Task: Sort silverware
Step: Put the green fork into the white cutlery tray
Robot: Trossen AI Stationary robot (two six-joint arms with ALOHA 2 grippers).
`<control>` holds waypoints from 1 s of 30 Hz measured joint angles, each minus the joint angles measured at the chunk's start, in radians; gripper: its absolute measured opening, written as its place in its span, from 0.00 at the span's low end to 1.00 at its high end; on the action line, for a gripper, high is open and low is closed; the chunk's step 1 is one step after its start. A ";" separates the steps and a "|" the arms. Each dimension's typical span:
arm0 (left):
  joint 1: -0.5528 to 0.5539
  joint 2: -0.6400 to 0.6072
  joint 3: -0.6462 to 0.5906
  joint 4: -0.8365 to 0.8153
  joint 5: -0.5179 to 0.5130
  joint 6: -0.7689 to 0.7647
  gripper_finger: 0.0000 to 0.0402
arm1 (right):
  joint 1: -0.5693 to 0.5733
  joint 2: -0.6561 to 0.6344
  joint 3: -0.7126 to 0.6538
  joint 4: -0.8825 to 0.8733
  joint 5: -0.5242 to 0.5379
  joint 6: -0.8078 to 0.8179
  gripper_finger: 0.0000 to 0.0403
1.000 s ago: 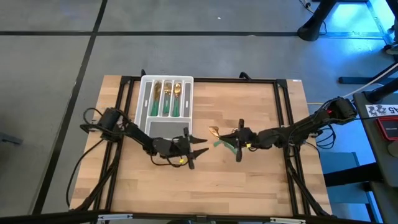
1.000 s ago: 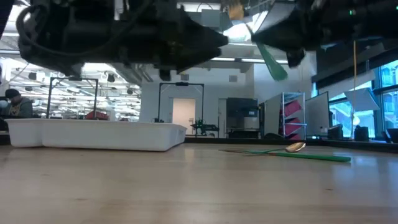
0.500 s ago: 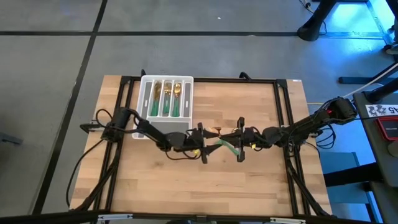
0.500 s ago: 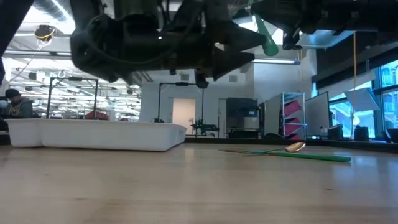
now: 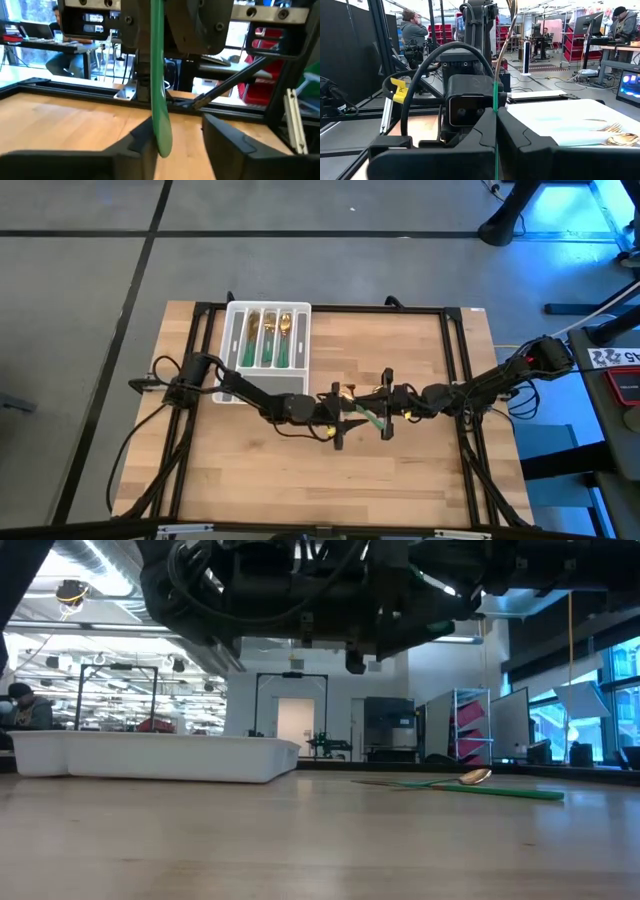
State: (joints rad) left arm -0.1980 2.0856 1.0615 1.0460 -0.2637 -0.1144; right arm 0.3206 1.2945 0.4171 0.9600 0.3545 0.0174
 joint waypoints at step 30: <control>-0.058 -0.315 -0.100 -0.734 -0.424 -0.121 0.00 | -0.001 -0.028 0.002 -0.328 0.038 0.091 0.47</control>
State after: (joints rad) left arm -0.2562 1.7704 0.9618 0.3123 -0.6877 -0.2354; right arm 0.3195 1.2668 0.4191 0.6321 0.3924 0.1083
